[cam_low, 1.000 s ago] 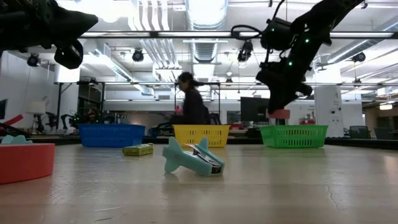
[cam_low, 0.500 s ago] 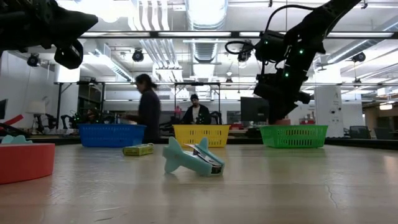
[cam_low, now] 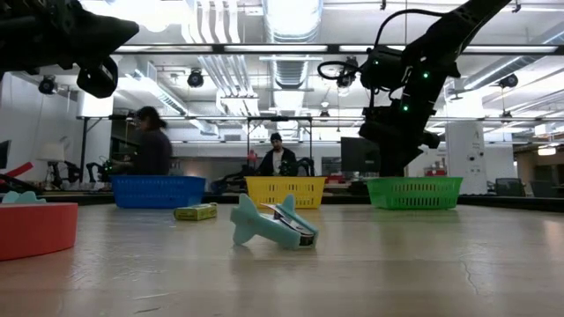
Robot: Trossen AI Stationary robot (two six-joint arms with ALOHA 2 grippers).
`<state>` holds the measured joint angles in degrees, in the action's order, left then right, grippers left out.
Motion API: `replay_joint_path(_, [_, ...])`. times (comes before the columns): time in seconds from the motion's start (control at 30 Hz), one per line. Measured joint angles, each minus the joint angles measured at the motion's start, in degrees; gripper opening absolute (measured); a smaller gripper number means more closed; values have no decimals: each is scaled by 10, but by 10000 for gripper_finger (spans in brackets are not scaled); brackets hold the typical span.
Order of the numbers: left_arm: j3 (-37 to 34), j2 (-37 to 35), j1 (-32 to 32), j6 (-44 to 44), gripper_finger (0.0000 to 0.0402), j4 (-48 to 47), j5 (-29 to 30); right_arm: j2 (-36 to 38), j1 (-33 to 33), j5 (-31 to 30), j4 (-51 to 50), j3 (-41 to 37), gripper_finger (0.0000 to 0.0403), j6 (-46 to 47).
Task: Pick and place Stapler, Stapler remover, tape
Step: Put the pink tape into the green basket, then put the red tape into the green basket
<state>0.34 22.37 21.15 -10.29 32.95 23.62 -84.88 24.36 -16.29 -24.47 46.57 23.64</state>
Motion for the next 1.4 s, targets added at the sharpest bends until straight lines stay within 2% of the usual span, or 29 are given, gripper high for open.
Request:
replay_joint_path(0.27, [0,0,0,0,19,0,0,9,-5,0,-2,0,155,-2])
replay_joint_path(0.53, [0,0,0,0,20,0,0,70,-38,-18,-4,0,163,2])
replay_joint_path(0.77, [0,0,0,0,21,0,0,119,-129,-15,17,0,152,10])
replay_joint_path(1.1, [0,0,0,0,20,0,0,125,-297,-20,114,-3,138,19])
replay_joint_path(1.27, [0,0,0,0,20,0,0,121,-357,-41,183,-9,131,19])
replay_joint_path(1.4, [0,-1,0,-1,19,0,0,115,-404,-83,213,-16,126,19])
